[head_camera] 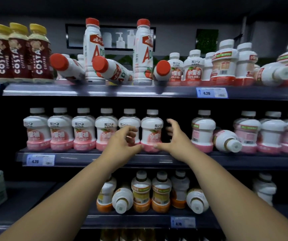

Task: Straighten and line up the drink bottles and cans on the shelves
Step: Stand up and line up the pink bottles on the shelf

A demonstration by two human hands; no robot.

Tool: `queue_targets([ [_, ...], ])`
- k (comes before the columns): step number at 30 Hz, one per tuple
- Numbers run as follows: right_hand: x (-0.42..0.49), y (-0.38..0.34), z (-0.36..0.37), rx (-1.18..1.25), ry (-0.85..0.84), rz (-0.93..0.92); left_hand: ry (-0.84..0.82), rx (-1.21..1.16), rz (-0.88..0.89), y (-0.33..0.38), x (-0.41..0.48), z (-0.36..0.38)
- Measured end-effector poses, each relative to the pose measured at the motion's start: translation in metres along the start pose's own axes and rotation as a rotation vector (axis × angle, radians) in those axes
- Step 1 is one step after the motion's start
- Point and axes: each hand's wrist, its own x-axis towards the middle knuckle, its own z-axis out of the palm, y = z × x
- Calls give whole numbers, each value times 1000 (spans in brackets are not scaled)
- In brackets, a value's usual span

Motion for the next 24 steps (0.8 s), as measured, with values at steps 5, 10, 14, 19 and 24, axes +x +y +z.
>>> queue_targets([
  [5, -23, 10, -56, 19, 95, -75, -60, -37, 84, 39, 15, 54],
  [10, -46, 43, -127, -86, 264, -112, -84, -78, 122, 78, 31, 120],
  [14, -58, 81, -165, -128, 354, -22, -94, -159, 40, 95, 48, 165],
  [19, -58, 115, -165, -142, 416, -4, 44, -127, -97, 98, 66, 198],
  [24, -59, 122, -134, -53, 579, 17, 41, -73, -174, 99, 70, 211],
])
